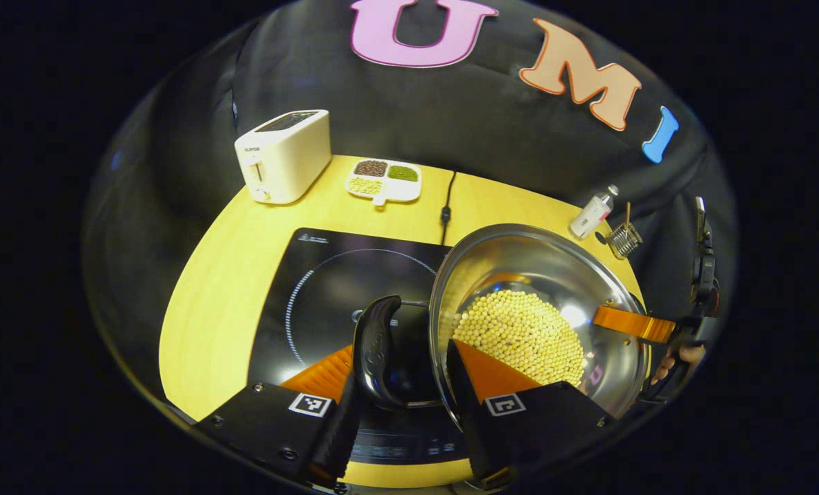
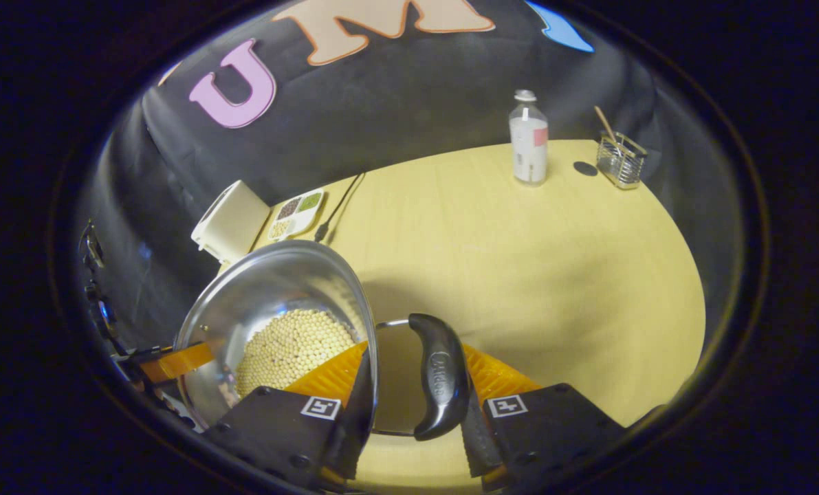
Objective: First push the handle of the pot to place it horizontally, then grasp the pot with both hands and set it on the induction cooktop.
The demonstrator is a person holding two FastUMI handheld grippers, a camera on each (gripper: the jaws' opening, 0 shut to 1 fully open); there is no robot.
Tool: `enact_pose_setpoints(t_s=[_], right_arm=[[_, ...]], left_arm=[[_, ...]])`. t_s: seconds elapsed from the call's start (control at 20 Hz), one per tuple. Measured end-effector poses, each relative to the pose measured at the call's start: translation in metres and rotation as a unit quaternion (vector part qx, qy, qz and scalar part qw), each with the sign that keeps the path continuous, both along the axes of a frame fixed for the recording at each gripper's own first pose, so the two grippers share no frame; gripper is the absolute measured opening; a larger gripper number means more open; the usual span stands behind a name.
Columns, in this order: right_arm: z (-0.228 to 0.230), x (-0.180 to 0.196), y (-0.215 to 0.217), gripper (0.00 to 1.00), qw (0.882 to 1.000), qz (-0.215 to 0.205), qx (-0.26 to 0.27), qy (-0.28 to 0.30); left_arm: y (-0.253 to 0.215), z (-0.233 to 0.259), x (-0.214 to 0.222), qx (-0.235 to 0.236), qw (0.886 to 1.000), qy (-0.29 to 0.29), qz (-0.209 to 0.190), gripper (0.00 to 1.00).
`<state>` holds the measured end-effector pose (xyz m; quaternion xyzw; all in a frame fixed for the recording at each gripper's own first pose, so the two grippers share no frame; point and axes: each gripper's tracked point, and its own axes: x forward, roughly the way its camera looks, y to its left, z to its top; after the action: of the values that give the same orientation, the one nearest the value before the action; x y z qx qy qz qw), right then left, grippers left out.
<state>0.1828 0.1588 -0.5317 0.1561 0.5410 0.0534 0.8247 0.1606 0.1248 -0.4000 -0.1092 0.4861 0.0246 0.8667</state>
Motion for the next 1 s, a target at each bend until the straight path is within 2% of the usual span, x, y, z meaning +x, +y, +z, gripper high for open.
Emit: enact_pose_setpoints(t_s=[0.2,0.4,0.45,0.5,1.0], right_arm=[[-0.007,-0.004,0.054,0.58,1.000,-0.006,-0.022,0.010],[-0.011,-0.006,0.085,0.57,0.999,-0.010,-0.045,0.010],[-0.011,-0.006,0.091,0.63,0.999,-0.011,-0.049,0.010],[-0.011,-0.006,0.096,0.58,0.998,-0.012,-0.052,0.012],[-0.026,0.002,0.143,0.58,0.998,-0.023,-0.050,0.023]], left_arm=[[0.049,-0.019,-0.001,-0.021,1.000,0.009,-0.012,0.66],[0.079,-0.034,-0.003,-0.036,0.999,0.019,-0.026,0.67],[0.085,-0.035,-0.001,-0.037,0.999,0.017,-0.029,0.67],[0.091,-0.036,0.001,-0.036,0.999,0.014,-0.033,0.67],[0.136,-0.045,0.019,-0.010,0.999,-0.017,-0.047,0.66]])
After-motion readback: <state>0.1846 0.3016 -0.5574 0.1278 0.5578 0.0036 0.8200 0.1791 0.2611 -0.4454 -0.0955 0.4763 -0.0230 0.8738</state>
